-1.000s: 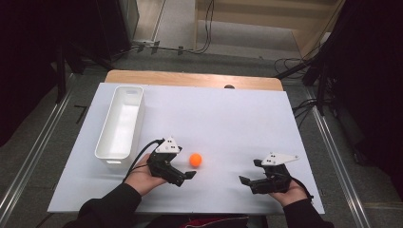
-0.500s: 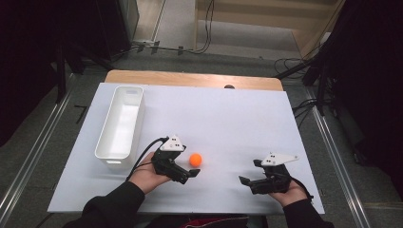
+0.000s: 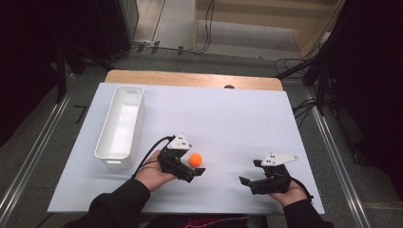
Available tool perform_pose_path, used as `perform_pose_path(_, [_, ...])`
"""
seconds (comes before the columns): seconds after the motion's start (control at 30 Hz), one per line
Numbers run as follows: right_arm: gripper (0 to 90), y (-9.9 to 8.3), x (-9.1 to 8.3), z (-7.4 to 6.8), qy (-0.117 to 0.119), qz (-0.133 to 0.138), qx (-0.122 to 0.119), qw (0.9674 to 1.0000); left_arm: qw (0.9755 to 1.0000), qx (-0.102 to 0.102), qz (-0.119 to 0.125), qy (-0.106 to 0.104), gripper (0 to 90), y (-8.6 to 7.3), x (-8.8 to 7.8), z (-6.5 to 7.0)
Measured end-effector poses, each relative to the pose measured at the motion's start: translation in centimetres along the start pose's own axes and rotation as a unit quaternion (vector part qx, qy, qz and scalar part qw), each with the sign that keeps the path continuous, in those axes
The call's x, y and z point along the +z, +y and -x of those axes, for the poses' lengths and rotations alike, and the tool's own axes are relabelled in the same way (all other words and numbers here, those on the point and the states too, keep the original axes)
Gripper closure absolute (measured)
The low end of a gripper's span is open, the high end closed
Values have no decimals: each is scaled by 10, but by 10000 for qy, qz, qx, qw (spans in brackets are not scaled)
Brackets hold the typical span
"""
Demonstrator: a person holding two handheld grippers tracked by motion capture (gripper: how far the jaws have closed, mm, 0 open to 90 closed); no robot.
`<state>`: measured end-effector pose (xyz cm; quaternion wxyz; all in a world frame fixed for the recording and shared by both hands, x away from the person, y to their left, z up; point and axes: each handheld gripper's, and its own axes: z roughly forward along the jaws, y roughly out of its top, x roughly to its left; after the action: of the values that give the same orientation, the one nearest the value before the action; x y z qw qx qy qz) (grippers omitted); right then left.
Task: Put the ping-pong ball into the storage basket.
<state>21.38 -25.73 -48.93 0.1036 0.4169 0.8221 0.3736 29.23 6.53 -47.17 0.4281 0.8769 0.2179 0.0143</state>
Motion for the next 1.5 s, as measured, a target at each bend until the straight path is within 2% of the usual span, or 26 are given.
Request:
perform_pose_path(0.47, [129,0,1,-1,11,-16,-18,10000,10000,-14,23,-5,10,7,9,1])
perform_pose_path(0.7, [129,0,1,0,18,-25,-40,10000,9999,-121,32,30,10,4,9,-1])
perform_pose_path(0.8, [129,0,1,0,15,-37,-40,10000,10000,-58,-70,40,10,1,11,-1])
perform_pose_path(0.97, [130,0,1,-1,5,-43,-50,10000,9999,-54,-106,-23,10,-3,14,-1])
perform_pose_path(1.1, [129,0,1,-1,24,-64,-14,10000,9999,33,-126,-35,10,-4,16,1])
perform_pose_path(1.2, [129,0,2,-2,14,-67,-35,10000,9996,126,-258,-21,10,-6,19,0])
perform_pose_path(1.33, [129,0,1,-2,9,-69,-43,10000,9998,111,-126,-74,10,-10,21,0])
perform_pose_path(1.37, [129,0,2,-2,10,-68,-43,10000,9997,119,-206,-38,10,-12,22,-1])
perform_pose_path(1.5, [129,-1,2,-1,21,-78,-75,9999,9996,127,-260,-6,9,-14,24,-3])
